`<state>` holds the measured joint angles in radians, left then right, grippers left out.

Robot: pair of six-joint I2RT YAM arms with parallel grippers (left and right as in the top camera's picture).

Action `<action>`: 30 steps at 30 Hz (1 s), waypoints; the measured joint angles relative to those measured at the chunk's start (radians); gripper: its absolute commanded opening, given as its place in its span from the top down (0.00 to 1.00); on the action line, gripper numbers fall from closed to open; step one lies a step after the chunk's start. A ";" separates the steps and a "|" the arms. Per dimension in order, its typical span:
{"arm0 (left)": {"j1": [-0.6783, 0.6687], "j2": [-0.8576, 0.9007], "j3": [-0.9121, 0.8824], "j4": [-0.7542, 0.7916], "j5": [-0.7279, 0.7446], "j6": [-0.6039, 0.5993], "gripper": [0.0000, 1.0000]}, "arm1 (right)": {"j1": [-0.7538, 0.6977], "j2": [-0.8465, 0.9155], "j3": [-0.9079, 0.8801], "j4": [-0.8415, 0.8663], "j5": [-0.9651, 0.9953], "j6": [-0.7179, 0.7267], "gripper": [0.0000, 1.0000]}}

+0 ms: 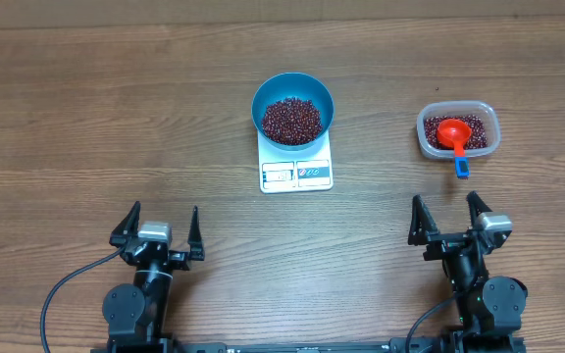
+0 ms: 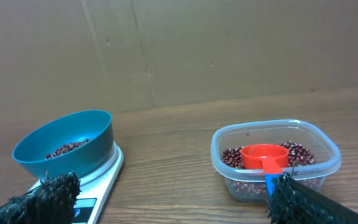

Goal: Scoop item into bowl and weigh 150g on scale

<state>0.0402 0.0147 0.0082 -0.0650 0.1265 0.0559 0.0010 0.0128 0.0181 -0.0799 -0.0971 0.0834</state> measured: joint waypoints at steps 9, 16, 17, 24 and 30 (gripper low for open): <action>0.000 0.000 0.000 0.000 0.000 0.000 0.00 | 0.000 0.000 0.000 0.001 -0.007 -0.132 0.00; 0.000 0.000 0.000 0.000 0.000 0.000 0.00 | 0.000 0.000 0.000 0.000 -0.007 -0.174 0.00; 0.000 0.000 0.000 0.000 0.000 0.000 0.00 | 0.000 0.000 0.000 0.000 -0.007 -0.176 0.00; 0.000 0.000 0.000 0.000 0.000 0.000 0.00 | 0.000 0.000 0.000 0.000 -0.007 -0.188 0.00; 0.000 0.000 0.000 0.000 0.000 0.000 0.00 | 0.000 0.000 0.000 0.000 -0.007 -0.189 0.00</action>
